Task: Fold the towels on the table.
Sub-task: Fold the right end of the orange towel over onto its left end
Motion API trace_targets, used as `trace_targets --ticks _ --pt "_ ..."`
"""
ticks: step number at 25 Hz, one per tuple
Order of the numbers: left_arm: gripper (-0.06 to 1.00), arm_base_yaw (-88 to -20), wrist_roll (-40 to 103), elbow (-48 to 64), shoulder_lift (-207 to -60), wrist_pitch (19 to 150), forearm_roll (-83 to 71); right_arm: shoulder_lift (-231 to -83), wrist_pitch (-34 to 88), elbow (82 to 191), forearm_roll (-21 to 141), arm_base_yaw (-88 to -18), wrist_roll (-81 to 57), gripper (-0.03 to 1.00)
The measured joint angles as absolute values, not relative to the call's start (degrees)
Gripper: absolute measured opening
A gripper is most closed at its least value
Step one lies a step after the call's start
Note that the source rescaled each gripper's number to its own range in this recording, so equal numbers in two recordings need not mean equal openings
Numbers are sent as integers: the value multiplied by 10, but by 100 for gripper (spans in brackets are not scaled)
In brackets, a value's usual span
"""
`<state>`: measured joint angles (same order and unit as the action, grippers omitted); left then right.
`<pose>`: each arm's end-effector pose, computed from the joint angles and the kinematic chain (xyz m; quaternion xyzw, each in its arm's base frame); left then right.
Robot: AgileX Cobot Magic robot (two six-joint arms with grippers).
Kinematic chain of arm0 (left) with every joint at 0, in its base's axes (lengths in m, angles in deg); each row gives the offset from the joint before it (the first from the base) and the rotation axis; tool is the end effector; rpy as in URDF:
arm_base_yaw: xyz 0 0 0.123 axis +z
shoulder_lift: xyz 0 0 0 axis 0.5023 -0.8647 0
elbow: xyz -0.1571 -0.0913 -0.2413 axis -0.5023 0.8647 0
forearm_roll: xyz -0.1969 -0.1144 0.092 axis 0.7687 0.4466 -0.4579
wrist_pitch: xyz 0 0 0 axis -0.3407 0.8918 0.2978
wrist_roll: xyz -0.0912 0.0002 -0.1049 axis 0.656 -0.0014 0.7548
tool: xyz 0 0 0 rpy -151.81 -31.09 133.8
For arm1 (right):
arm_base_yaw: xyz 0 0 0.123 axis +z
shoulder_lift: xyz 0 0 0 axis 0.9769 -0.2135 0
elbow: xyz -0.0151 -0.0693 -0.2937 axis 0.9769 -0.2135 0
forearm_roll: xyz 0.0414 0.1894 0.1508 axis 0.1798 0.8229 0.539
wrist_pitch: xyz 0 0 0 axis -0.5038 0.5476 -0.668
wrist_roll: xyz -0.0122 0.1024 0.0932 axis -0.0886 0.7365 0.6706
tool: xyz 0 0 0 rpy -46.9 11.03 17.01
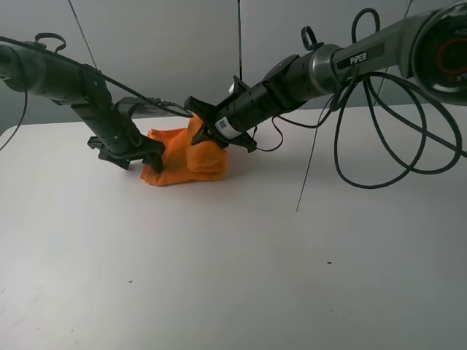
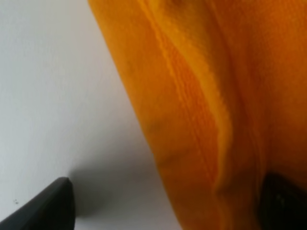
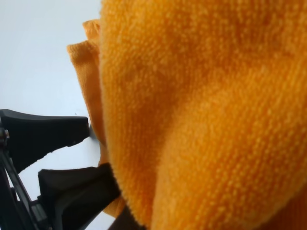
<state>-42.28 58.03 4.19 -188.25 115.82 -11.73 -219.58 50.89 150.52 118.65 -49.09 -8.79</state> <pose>0.4419 -0.1061 0.0634 0.1151 0.9832 -0.0521 0.1314 0.4300 0.3132 0.0831 0.0262 0.9148 0.3847 0.1199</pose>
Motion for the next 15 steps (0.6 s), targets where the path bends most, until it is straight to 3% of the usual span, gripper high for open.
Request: trace_targets --ticks 15 --pt "99 -421 606 42 -1791 1180 -172 -2197 511 1511 1172 -491 -89 6"
